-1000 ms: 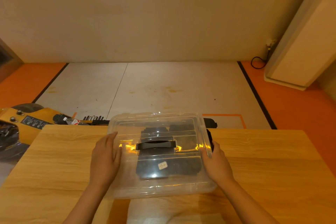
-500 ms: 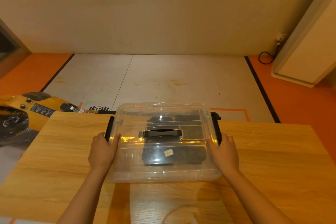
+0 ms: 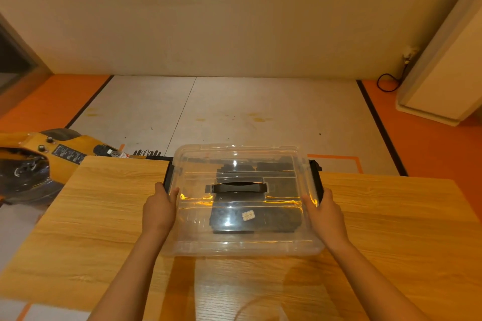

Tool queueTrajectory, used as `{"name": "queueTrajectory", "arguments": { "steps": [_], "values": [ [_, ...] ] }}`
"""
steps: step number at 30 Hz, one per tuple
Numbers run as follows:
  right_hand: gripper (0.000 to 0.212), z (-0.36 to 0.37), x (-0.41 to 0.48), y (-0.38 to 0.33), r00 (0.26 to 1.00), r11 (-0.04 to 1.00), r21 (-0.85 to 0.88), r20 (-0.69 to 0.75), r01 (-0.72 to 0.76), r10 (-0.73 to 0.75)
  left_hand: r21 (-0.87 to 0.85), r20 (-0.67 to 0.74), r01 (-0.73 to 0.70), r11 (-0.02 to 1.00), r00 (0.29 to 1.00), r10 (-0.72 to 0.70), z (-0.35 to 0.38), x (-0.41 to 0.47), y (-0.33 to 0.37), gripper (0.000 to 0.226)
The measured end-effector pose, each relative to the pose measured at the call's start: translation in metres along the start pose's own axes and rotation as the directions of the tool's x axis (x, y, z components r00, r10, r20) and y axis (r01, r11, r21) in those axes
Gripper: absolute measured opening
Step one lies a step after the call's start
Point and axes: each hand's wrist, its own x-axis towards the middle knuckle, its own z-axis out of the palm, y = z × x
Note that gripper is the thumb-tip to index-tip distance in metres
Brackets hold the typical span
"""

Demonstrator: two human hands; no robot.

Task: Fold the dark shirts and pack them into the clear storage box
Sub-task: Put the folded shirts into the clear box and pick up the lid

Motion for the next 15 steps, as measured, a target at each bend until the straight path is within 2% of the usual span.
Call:
{"name": "queueTrajectory", "arguments": {
  "steps": [2, 5, 9, 11, 15],
  "values": [
    [0.062, -0.001, -0.001, -0.001, 1.0, 1.0, 0.004, 0.005, 0.001, -0.001, 0.017, 0.003, -0.015, 1.0, 1.0, 0.015, 0.001, -0.002, 0.001, 0.035],
    [0.063, -0.002, -0.002, -0.003, 1.0, 1.0, 0.003, 0.01, -0.002, 0.002, 0.012, 0.088, -0.008, 1.0, 0.996, 0.006, -0.002, 0.005, -0.002, 0.041],
    [0.063, -0.003, -0.002, -0.003, 1.0, 1.0, -0.001, 0.019, -0.004, 0.004, -0.226, 0.207, -0.006, 0.974, 0.977, 0.054, -0.009, 0.014, -0.008, 0.057],
    [0.062, -0.003, -0.002, -0.004, 1.0, 1.0, -0.014, 0.021, -0.002, 0.002, -0.274, 0.203, -0.024, 0.961, 0.976, 0.082, -0.011, 0.012, -0.008, 0.058],
    [0.059, -0.003, -0.001, -0.006, 1.0, 0.997, -0.082, 0.023, 0.01, -0.008, -0.256, 0.17, -0.045, 0.966, 0.981, 0.09, -0.009, 0.006, -0.003, 0.055]
  ]
}}
